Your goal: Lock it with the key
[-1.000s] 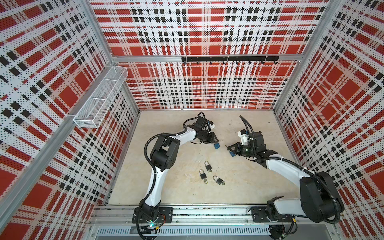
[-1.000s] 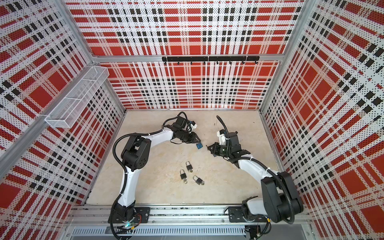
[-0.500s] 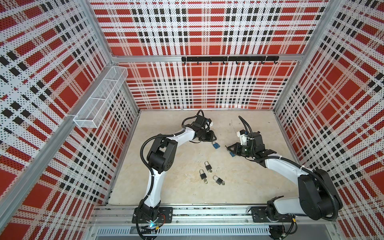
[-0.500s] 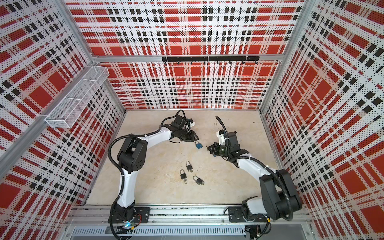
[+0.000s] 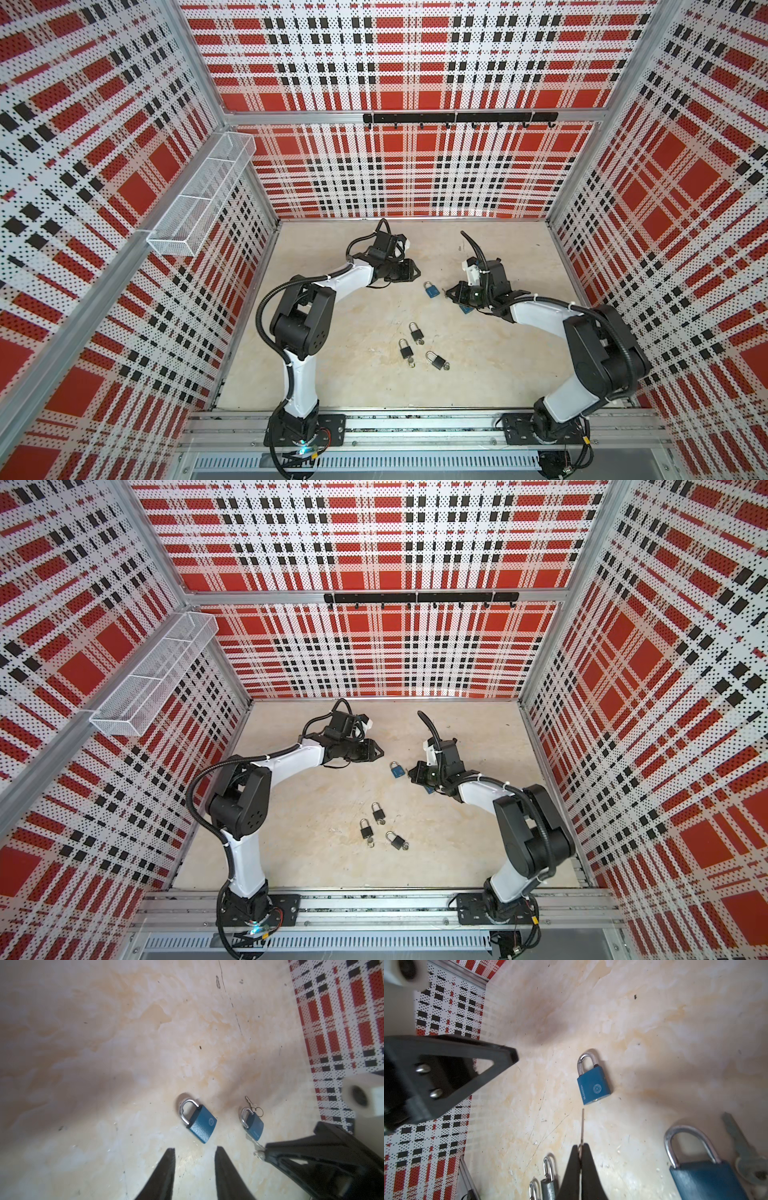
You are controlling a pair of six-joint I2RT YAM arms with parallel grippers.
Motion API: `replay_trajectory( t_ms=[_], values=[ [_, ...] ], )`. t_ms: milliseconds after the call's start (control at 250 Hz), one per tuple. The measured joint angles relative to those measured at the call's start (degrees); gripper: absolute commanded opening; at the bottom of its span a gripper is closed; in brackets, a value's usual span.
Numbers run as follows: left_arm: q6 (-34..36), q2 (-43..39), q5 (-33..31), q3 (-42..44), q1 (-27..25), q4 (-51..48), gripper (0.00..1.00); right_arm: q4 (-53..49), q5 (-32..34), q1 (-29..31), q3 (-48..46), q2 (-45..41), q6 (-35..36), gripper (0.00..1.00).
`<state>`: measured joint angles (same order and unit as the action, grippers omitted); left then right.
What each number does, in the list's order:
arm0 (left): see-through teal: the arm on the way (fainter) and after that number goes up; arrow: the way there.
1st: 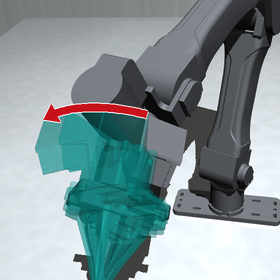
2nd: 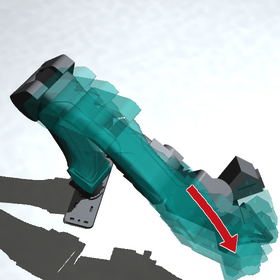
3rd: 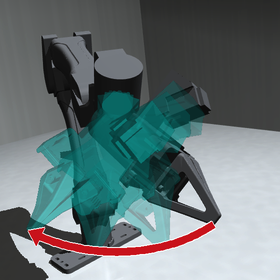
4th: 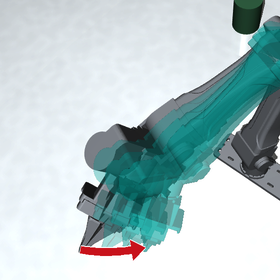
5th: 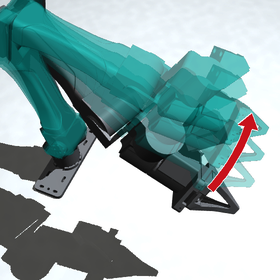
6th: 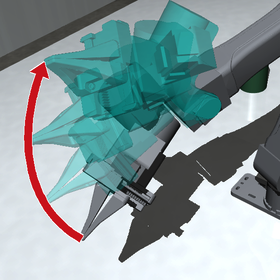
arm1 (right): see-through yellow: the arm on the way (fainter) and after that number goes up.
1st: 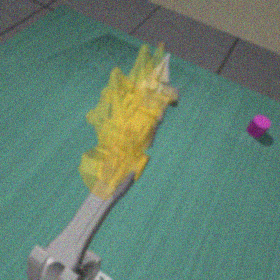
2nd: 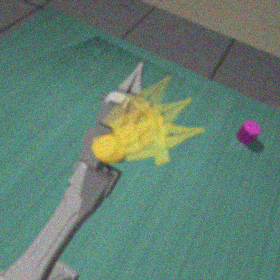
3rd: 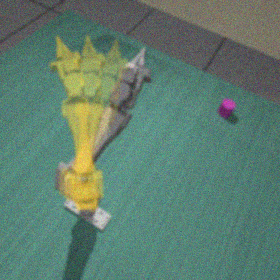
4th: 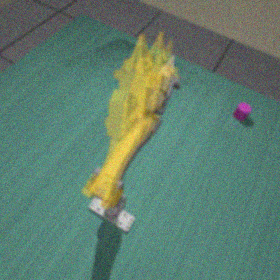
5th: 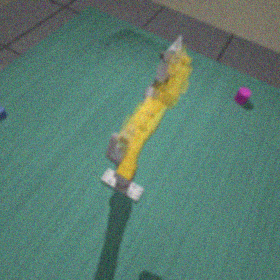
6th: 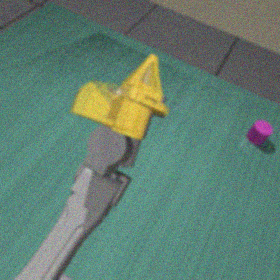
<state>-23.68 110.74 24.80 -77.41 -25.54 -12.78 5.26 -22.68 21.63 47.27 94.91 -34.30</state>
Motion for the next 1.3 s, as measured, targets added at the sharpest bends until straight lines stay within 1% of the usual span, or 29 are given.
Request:
replay_trajectory(
  t_ms=[100,228,424,816,904,1044,1180,1301],
  values=[
    [-0.9,-3.65,-0.07,3.89,1.11,2.49,0.36,0.48,0.94,0.17,1.77,2.91,0.13,0.0],
    [-1.36,-6.23,-0.37,6.88,1.7,4.11,0.36,0.61,2.19,0.33,4.28,5.75,0.72,0.0],
    [-1.46,-7.17,-0.46,9.33,1.73,4.81,0.36,0.63,3.15,0.33,7.96,9.44,2.01,0.0],
    [-1.62,-7.19,-0.46,10.08,1.99,5.9,0.36,0.2,3.65,0.33,12.0,15.23,3.3,0.0],
    [-1.62,-7.19,-0.46,10.32,2.01,5.97,0.36,-0.11,3.67,0.33,12.0,15.45,3.3,0.08],
    [-1.68,-7.19,-0.44,10.62,2.01,5.97,0.36,-0.44,3.69,0.33,12.0,15.45,3.58,0.15],
    [-1.75,-7.19,-0.44,10.62,2.01,6.01,0.36,-0.83,3.72,0.33,12.0,15.45,3.89,0.19],
    [-1.84,-7.19,-0.44,10.64,2.01,6.08,0.36,-1.22,3.91,0.33,12.0,15.41,4.17,0.2]
  ],
)
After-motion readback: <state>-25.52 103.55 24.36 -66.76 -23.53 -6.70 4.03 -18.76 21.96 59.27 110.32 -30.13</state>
